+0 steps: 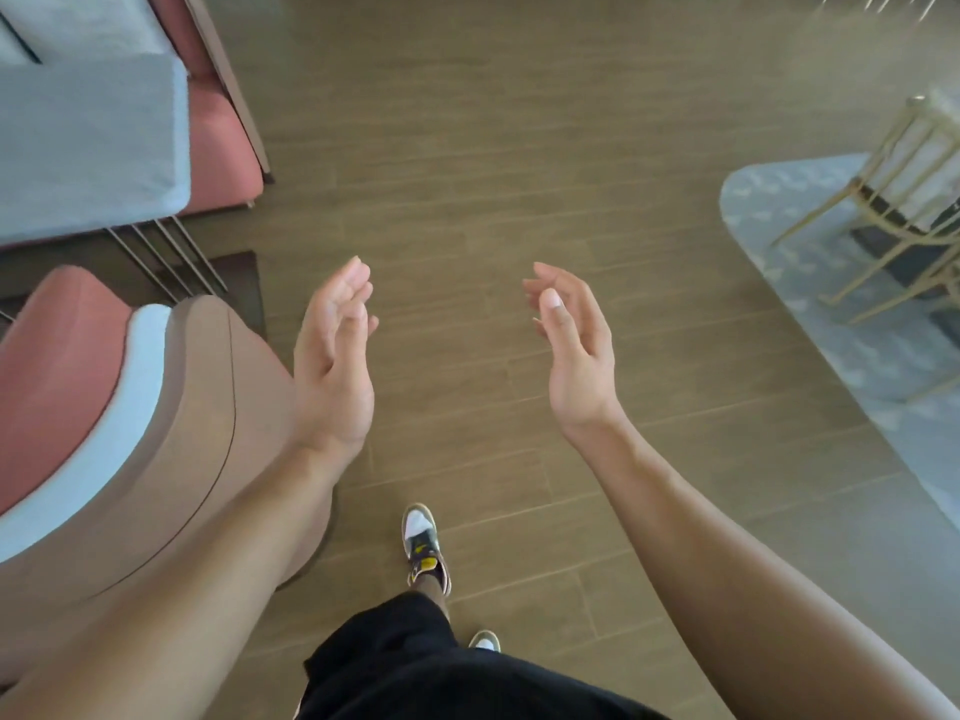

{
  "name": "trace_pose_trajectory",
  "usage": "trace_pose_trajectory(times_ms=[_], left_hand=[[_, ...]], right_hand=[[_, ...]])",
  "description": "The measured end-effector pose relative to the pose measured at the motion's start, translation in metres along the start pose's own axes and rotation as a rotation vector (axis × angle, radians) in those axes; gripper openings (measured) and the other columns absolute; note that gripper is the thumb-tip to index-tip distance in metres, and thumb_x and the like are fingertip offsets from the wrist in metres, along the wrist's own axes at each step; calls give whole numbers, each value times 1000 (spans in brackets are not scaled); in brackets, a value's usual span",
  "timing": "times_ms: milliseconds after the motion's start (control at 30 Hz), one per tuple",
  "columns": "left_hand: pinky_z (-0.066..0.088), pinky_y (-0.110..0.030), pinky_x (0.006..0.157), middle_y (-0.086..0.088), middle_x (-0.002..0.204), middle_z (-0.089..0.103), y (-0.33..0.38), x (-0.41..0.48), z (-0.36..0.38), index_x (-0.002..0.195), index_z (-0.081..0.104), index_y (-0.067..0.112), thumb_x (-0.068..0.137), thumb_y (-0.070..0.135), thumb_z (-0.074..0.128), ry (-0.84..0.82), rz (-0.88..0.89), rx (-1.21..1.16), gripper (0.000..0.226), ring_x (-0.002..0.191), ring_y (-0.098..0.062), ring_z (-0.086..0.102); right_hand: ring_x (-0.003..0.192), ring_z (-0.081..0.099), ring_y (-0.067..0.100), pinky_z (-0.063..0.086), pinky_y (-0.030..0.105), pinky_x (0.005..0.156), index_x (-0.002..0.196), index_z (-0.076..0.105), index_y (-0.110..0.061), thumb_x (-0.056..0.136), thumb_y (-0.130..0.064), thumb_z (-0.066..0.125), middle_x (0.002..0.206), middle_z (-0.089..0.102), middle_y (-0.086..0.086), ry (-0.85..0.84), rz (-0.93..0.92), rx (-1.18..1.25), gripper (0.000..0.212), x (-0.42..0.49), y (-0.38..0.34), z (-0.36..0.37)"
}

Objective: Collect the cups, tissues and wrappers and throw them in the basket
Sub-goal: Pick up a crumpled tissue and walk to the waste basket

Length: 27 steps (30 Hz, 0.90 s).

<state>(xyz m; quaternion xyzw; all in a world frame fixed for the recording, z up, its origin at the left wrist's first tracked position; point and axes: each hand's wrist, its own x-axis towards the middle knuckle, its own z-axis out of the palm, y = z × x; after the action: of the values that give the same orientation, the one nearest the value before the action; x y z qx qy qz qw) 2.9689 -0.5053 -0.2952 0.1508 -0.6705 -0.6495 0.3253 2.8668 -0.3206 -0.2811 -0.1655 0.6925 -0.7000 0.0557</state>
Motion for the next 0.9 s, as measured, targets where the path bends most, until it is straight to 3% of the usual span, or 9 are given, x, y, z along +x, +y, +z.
trace_pose_trajectory(times_ms=[133, 267, 367, 467, 533, 733, 900], left_hand=[[48, -48, 116, 1, 149, 56, -28, 66, -4, 145, 50, 25, 100, 49, 42, 85, -7, 4, 52, 141, -13, 54], [48, -47, 116, 6, 147, 58, -49, 141, -13, 146, 51, 22, 101, 47, 43, 117, -7, 13, 53, 141, -12, 55], [48, -44, 116, 6, 147, 58, -60, 201, -23, 148, 51, 18, 102, 43, 43, 134, -10, 22, 53, 141, -10, 55], [49, -42, 115, 1, 149, 58, -69, 259, -34, 147, 51, 19, 99, 47, 44, 155, 2, 41, 55, 141, -12, 55], [49, -46, 115, -1, 150, 58, -77, 292, -42, 146, 51, 21, 100, 46, 44, 176, 4, 60, 53, 141, -14, 55], [48, -43, 116, 5, 151, 58, -106, 376, -60, 148, 51, 24, 101, 47, 42, 248, -46, 117, 53, 141, -8, 54], [47, -45, 116, 5, 151, 58, -139, 454, -68, 148, 51, 23, 101, 49, 43, 333, -40, 150, 53, 142, -10, 54]], right_hand=[[122, 63, 6, 49, 25, 104, 134, 63, -13, 100, -36, 50, 126, 68, -1, -57, 1, 13, 43, 73, 18, 31], [125, 63, 9, 49, 21, 103, 132, 63, -23, 98, -46, 52, 128, 68, 0, -105, 1, 13, 42, 155, 28, 75], [125, 63, 9, 49, 19, 102, 133, 63, -19, 99, -43, 51, 131, 67, 4, -149, 14, 31, 44, 216, 34, 111], [124, 64, 8, 49, 26, 106, 135, 63, -17, 96, -49, 51, 129, 67, 5, -187, 20, 51, 52, 270, 40, 149], [123, 64, 8, 49, 28, 106, 136, 62, -15, 99, -42, 50, 127, 67, 5, -205, 39, 57, 48, 302, 45, 170], [123, 64, 9, 50, 24, 104, 136, 62, -16, 96, -47, 51, 124, 69, -6, -278, 55, 88, 52, 400, 71, 227], [122, 64, 5, 50, 21, 101, 133, 63, -16, 93, -52, 53, 126, 68, -2, -376, 54, 132, 55, 491, 99, 280]])
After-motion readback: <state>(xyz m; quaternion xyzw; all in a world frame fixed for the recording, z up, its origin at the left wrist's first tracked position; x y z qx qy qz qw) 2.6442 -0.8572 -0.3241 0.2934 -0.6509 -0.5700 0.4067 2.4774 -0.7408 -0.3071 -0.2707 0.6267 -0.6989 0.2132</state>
